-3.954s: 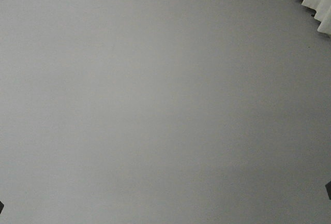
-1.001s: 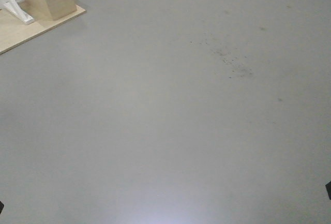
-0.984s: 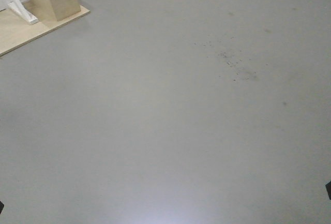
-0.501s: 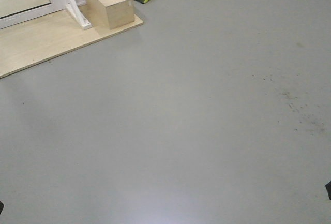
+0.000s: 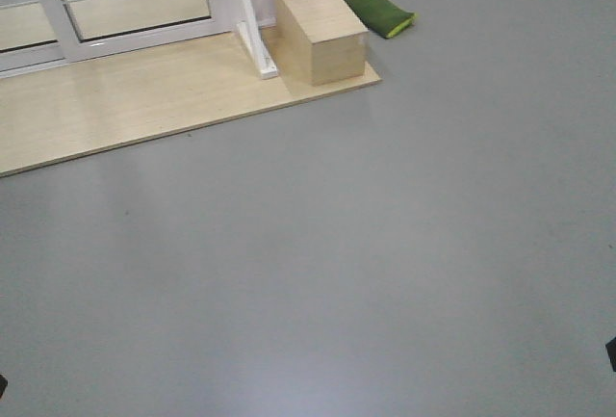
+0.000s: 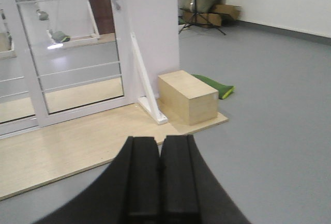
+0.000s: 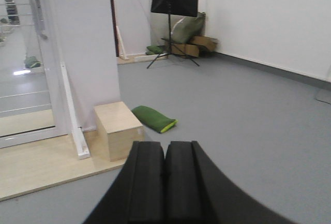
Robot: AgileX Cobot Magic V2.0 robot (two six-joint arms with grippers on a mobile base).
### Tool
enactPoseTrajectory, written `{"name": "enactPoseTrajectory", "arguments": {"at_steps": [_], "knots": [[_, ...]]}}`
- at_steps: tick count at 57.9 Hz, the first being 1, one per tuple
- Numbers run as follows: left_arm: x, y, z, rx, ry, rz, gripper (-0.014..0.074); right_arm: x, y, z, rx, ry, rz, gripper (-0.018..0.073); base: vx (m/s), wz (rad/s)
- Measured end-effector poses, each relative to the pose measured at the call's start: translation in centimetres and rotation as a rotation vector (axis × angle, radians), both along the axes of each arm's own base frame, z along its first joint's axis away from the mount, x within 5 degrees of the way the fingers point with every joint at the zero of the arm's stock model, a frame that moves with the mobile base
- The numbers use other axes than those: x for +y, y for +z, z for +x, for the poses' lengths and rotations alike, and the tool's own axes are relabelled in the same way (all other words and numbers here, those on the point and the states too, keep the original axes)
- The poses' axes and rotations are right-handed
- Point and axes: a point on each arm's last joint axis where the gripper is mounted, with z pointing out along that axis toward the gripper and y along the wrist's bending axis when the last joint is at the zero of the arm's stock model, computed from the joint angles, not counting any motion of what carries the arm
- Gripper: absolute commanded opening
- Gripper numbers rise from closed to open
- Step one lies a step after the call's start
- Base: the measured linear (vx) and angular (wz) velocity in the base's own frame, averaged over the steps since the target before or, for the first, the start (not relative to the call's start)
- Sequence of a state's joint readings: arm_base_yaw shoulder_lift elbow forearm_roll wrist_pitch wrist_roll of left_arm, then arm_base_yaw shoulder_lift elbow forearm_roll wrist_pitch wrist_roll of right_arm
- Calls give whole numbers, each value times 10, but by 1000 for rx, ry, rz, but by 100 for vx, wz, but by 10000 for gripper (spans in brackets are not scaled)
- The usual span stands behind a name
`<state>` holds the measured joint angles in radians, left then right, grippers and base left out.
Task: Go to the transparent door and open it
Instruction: 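Drive up to the white-framed glass sliding door on the wooden platform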
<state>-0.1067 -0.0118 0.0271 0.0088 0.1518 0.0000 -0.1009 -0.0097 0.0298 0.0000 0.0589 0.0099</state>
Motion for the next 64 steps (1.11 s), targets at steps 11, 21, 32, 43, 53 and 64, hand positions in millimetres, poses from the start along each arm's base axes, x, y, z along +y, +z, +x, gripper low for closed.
{"name": "enactPoseTrajectory", "arguments": {"at_steps": [11,21,32,43,53,64], "knots": [[0,0,0,0,0,0,-6,0,0,0,0,0,0,-5,57,54],[0,0,0,0,0,0,-6,0,0,0,0,0,0,-5,57,44],[0,0,0,0,0,0,-6,0,0,0,0,0,0,-5,58,29],[0,0,0,0,0,0,-6,0,0,0,0,0,0,-5,58,17],[0,0,0,0,0,0,-6,0,0,0,0,0,0,-5,57,14],[0,0,0,0,0,0,-6,0,0,0,0,0,0,-5,57,14]]}}
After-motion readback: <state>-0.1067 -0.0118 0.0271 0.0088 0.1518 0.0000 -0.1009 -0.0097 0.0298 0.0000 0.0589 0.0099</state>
